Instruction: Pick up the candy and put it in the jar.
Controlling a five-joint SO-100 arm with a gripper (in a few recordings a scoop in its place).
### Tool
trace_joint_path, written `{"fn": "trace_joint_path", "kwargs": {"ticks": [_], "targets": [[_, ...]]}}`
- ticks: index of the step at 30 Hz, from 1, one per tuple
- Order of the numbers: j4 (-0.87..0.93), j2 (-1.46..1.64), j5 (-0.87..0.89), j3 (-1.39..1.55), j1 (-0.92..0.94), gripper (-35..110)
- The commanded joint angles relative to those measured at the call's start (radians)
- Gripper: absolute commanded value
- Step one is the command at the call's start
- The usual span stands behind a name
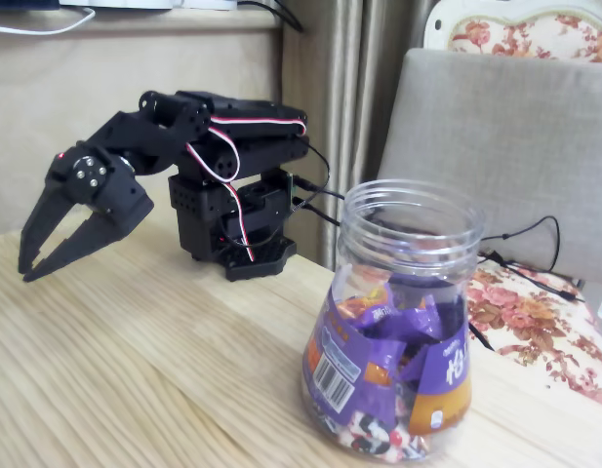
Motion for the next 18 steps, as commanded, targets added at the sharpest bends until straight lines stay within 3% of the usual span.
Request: {"fn": "trace_joint_path", "kwargs": {"ticks": [1, 7, 18], "targets": [[0.005, 0.034, -0.023, 0.003, -0.051, 0], [0.097, 0.034, -0.049, 0.005, -0.041, 0], [0.103, 0.034, -0.026, 0.005, -0.025, 0]]}}
